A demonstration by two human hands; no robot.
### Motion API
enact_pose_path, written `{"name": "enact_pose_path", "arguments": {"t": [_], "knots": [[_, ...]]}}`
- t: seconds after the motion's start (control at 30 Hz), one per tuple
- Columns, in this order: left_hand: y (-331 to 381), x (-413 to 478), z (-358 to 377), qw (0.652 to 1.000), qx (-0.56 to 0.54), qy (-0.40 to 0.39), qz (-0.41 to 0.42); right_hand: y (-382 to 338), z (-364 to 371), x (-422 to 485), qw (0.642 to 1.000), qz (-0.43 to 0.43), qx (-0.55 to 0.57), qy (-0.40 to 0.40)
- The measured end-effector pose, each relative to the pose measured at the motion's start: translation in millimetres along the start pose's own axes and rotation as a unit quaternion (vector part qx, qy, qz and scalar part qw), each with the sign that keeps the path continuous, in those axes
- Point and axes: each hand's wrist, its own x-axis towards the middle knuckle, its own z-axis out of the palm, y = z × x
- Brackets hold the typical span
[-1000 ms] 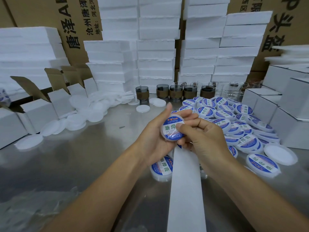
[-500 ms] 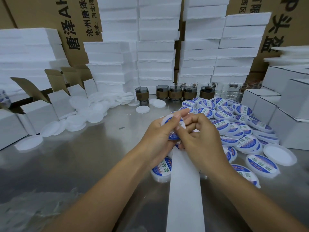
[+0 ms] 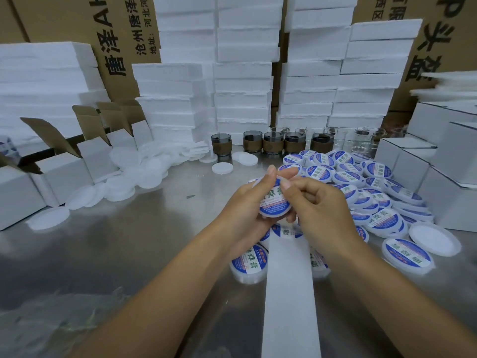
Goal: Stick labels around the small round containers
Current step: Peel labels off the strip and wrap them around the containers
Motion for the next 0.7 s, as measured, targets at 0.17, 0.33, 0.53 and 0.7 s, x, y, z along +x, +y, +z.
{"name": "enact_pose_path", "arguments": {"t": [0.17,0.33,0.53,0.7], "knots": [[-6.4,3.0,-5.1,0.993,0.101,0.045,0.029,1.2,-1.2,1.1,0.998,-0.003,-0.002,0.064],[-8.2,2.9,-8.2,0.99,0.128,0.045,0.043,1.8,-2.5,1.5,0.997,0.015,0.02,0.073],[-12.6,2.8,-8.7,0.982,0.171,0.024,0.077,6.4,-4.3,5.4,0.995,0.012,0.004,0.101],[-12.4,4.7,-12.4,0.982,0.166,0.048,0.082,5.6,-4.3,4.1,0.997,0.002,0.011,0.081]]}}
